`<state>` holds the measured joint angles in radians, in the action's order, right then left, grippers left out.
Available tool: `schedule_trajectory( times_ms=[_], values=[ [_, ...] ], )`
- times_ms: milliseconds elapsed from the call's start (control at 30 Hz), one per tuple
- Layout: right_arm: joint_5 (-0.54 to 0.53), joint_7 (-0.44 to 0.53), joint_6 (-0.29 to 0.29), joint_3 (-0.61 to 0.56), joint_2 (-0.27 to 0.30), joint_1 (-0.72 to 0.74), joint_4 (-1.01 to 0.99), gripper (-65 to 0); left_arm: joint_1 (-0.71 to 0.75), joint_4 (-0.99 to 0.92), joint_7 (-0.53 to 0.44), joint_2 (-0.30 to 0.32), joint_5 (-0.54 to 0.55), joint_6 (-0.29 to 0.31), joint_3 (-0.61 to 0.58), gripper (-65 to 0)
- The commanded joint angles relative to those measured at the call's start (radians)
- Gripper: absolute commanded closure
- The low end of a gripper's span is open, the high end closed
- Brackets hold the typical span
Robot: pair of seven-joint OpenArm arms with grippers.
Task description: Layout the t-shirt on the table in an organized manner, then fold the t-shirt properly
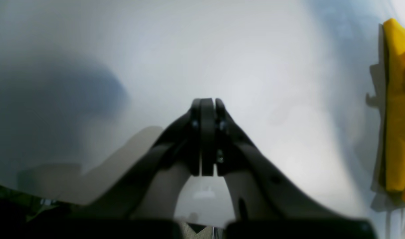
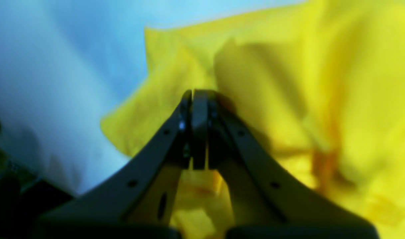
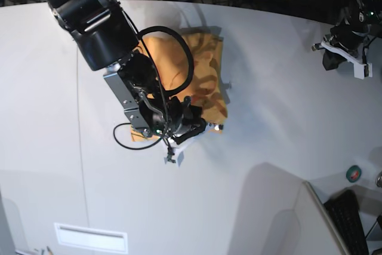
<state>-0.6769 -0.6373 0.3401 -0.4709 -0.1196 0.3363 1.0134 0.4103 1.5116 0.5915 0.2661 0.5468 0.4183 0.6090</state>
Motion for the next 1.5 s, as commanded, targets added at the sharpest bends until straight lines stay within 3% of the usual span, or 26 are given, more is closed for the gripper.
schedule_trajectory(
  times_ms=[0,133,300,467,733,900,967,1233,1467],
  values=[
    [-0.004,0.033,-0.025,0.004,-0.009,0.039,0.015,0.0,0.000,0.016,-0.018,0.014,0.008,0.001,0.007,0.0],
    [0.000,0.029,-0.072,0.002,0.014,0.031,0.126,0.0,-0.001,0.016,-0.018,0.014,0.008,0.001,0.007,0.0],
    [0.001,-0.178,0.024,0.005,0.080,-0.052,0.313,0.0,-0.001,0.016,-0.018,0.014,0.008,0.001,0.007,0.0],
    [0.001,-0.181,0.043,0.002,0.122,-0.139,0.344,0.0,-0.001,0.019,-0.018,0.014,0.008,0.001,0.009,0.0],
    [0.001,-0.157,0.038,0.002,0.108,-0.154,0.289,0.0,-0.001,0.024,-0.018,0.014,0.008,0.001,0.009,0.0],
    [0.003,-0.152,0.038,0.001,0.054,-0.131,0.241,0.0,0.000,0.024,-0.018,0.014,0.008,0.001,0.009,0.0],
    [0.003,-0.152,0.012,-0.005,0.027,-0.113,0.201,0.0,0.000,0.024,-0.018,0.014,0.008,0.001,0.009,0.0],
    [-0.004,-0.019,-0.008,-0.194,-0.001,-0.018,0.046,0.0,0.000,0.024,-0.018,0.014,0.008,0.001,0.009,0.0],
    [-0.004,-0.022,-0.011,-0.421,-0.010,0.062,0.026,0.0,-0.004,0.024,-0.018,0.015,0.008,0.001,0.009,0.0]
  ],
)
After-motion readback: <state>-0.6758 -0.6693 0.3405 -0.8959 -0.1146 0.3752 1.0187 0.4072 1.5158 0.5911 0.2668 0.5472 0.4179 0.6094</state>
